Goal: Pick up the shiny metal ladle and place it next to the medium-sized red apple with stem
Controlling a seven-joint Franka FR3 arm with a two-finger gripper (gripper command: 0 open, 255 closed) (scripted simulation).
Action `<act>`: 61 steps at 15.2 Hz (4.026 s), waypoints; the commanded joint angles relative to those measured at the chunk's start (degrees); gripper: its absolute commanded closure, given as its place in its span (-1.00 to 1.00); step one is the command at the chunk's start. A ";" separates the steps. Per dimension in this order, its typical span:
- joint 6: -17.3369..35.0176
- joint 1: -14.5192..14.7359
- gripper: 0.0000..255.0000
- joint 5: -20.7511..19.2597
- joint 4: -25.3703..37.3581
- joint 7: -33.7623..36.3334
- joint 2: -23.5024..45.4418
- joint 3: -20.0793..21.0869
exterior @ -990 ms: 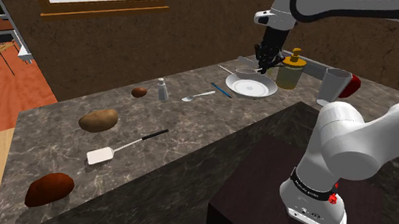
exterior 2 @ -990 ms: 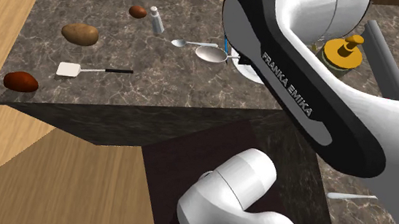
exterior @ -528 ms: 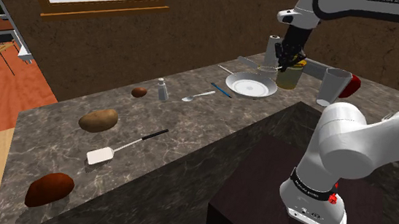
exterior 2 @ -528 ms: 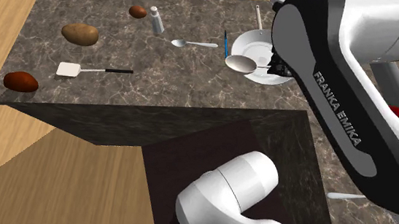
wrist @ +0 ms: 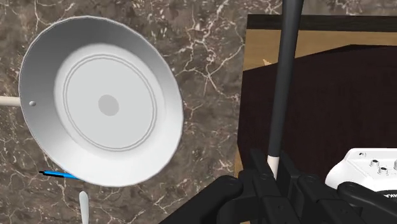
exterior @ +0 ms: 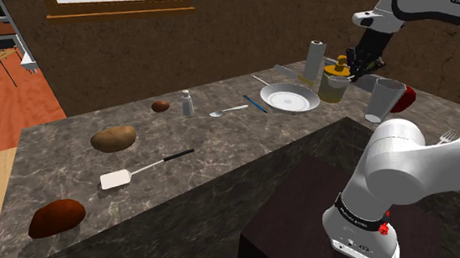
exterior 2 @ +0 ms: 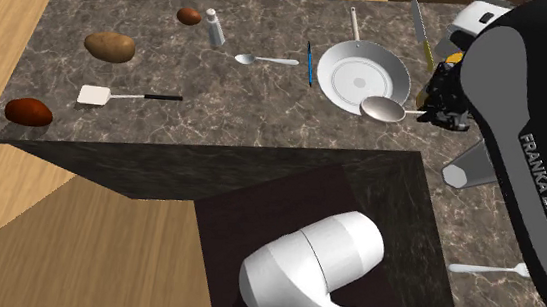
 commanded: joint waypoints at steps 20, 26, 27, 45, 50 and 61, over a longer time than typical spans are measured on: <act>-7.28 3.15 1.00 -13.84 28.71 -29.34 1.63 -21.38; -9.20 9.37 1.00 -16.75 42.10 -37.87 3.04 -28.35; -9.59 10.70 1.00 -17.23 44.66 -39.34 3.22 -29.57; -8.55 21.37 1.00 -23.36 61.74 -50.27 0.17 -40.93; -6.03 19.92 1.00 -24.48 58.31 -49.45 -1.54 -41.79; -0.86 17.76 1.00 -27.36 52.42 -48.07 -5.13 -44.48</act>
